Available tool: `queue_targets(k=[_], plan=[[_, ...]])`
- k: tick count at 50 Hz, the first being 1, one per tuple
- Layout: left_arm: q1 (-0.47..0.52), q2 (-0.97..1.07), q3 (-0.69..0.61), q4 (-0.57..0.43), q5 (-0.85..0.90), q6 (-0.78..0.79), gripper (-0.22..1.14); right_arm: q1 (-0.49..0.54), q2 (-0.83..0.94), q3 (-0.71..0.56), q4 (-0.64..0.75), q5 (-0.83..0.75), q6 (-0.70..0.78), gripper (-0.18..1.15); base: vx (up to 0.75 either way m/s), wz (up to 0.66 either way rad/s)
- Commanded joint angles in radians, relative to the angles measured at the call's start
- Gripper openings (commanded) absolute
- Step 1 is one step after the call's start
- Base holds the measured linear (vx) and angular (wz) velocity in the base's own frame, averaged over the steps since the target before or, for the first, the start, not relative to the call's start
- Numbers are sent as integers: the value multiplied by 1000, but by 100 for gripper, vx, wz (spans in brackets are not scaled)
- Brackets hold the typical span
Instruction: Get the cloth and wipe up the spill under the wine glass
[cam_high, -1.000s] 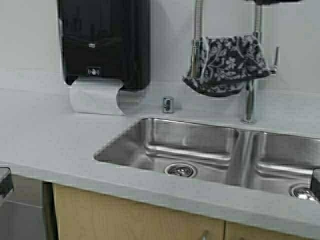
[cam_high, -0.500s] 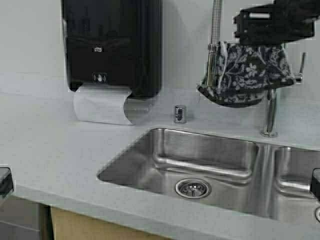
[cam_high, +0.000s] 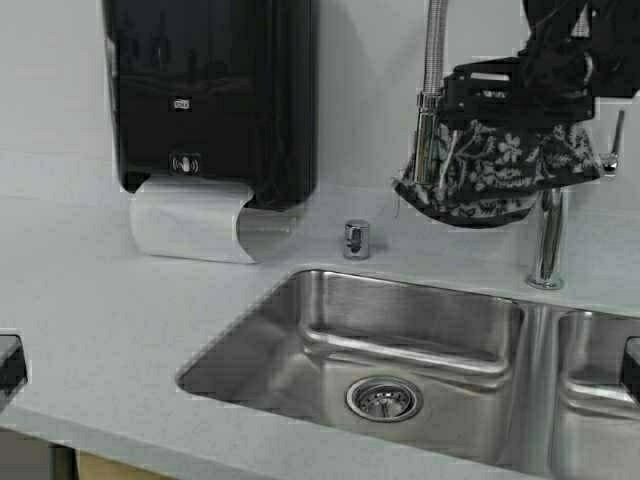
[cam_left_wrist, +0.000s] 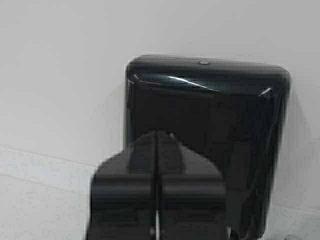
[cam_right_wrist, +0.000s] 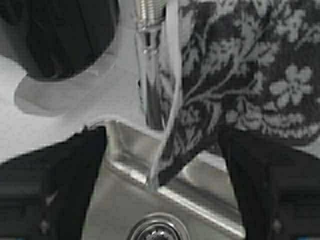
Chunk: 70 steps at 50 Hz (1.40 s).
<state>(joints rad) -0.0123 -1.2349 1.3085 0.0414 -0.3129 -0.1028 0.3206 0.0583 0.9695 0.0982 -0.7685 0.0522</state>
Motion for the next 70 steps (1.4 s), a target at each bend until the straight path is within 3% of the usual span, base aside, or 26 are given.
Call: queue_targets(k=[1, 31, 37, 48, 52, 61, 70], plan=[[0, 6, -8, 0, -5, 2, 3, 3, 35, -64, 2, -12, -3, 99, 8, -2], [0, -5, -8, 2, -5, 5, 3, -29, 235, -229, 5, -12, -6, 96, 4, -1], [0, -6, -6, 2, -5, 6, 3, -29, 245, -230, 3, -12, -8, 81, 1, 0], [0, -6, -6, 0, -5, 5, 3, -29, 238, -224, 5, -12, -11, 22, 0, 0], [2, -11, -5, 0, -5, 3, 3, -29, 219, -212, 5, -12, -11, 6, 0, 0], [0, -12, -3, 0, -2, 3, 3, -29, 95, -164, 2, -12, -12, 6, 0, 0], [2, -11, 2, 0, -2, 5, 3, -28, -147, -143, -5, 34, -15, 6, -1, 0]])
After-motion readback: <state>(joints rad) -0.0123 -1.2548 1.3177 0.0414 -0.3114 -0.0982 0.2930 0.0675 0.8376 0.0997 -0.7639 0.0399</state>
